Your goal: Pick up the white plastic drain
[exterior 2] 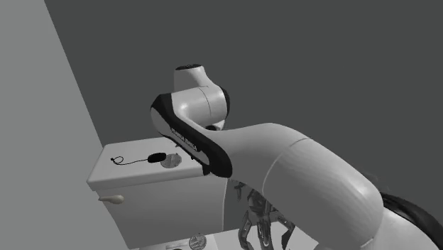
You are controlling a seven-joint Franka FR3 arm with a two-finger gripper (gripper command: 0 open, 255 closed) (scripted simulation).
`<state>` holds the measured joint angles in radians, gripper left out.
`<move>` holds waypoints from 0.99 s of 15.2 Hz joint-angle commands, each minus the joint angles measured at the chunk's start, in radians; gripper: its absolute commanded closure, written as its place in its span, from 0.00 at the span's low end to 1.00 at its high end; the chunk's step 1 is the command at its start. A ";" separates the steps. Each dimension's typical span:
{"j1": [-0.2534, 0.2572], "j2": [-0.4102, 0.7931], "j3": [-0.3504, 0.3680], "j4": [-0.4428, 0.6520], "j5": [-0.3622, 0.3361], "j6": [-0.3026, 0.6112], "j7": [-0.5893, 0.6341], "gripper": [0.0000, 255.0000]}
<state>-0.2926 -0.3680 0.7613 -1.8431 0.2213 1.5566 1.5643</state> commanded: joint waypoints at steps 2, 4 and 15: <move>-0.057 0.164 0.136 0.133 -0.077 0.005 0.225 0.00; -0.074 0.308 0.229 0.230 -0.175 -0.001 0.388 0.00; 0.091 0.662 0.256 0.416 -0.451 0.005 0.757 0.00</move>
<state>-0.1997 0.2948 1.0175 -1.4110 -0.2300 1.5456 2.3183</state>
